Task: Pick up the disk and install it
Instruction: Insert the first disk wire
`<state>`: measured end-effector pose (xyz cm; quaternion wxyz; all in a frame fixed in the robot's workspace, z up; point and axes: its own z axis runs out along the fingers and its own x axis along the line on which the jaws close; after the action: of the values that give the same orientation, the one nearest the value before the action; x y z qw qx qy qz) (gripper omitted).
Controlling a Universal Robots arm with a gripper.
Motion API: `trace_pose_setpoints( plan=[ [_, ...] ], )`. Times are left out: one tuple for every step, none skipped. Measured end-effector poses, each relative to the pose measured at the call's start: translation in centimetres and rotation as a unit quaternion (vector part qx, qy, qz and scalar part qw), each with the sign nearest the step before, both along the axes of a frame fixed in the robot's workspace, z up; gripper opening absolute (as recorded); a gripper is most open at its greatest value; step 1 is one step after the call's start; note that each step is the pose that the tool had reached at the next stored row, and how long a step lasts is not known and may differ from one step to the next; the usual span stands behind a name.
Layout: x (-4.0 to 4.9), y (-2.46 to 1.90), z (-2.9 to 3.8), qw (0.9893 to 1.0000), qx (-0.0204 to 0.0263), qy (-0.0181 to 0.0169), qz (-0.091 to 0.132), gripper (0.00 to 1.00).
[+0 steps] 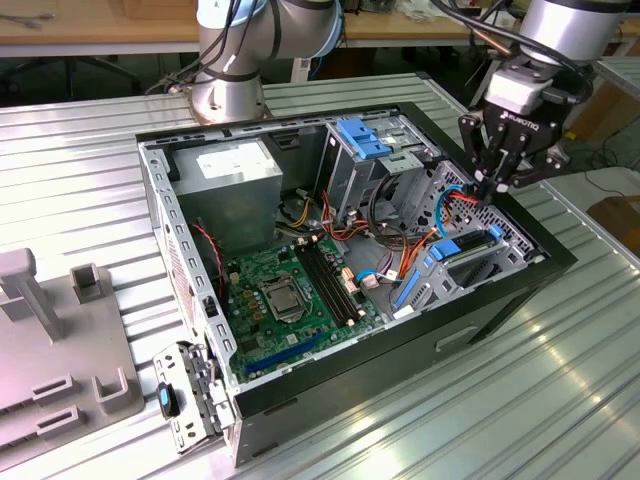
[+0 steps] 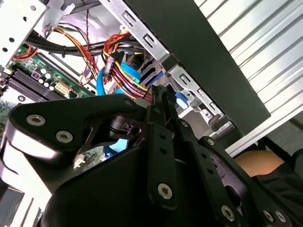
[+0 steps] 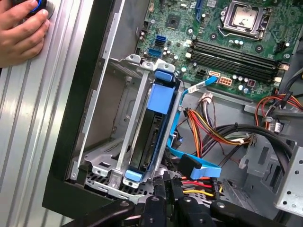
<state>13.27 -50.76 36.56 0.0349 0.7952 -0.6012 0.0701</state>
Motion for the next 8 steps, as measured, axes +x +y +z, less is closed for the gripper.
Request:
trace_pose_setpoints(
  plan=[
    [0.0,0.0,-0.03,1.0,0.0,0.0,-0.008,0.16],
    [0.0,0.0,-0.06,0.9999,0.0,0.0,-0.014,0.16],
    [0.0,0.0,-0.08,0.9998,0.0,0.0,-0.02,0.16],
    [0.0,0.0,-0.1,0.9996,0.0,0.0,-0.027,0.16],
    [0.0,0.0,-0.15,0.9991,0.0,-0.0001,-0.043,0.16],
    [0.0,0.0,-0.19,0.9984,0.0001,-0.0005,-0.057,0.16],
    [0.0,0.0,-0.24,0.9975,0.0001,-0.0018,-0.07,0.16],
    [0.01,0.0,-0.27,0.9968,0.0002,-0.0033,-0.08,0.16]
  ],
)
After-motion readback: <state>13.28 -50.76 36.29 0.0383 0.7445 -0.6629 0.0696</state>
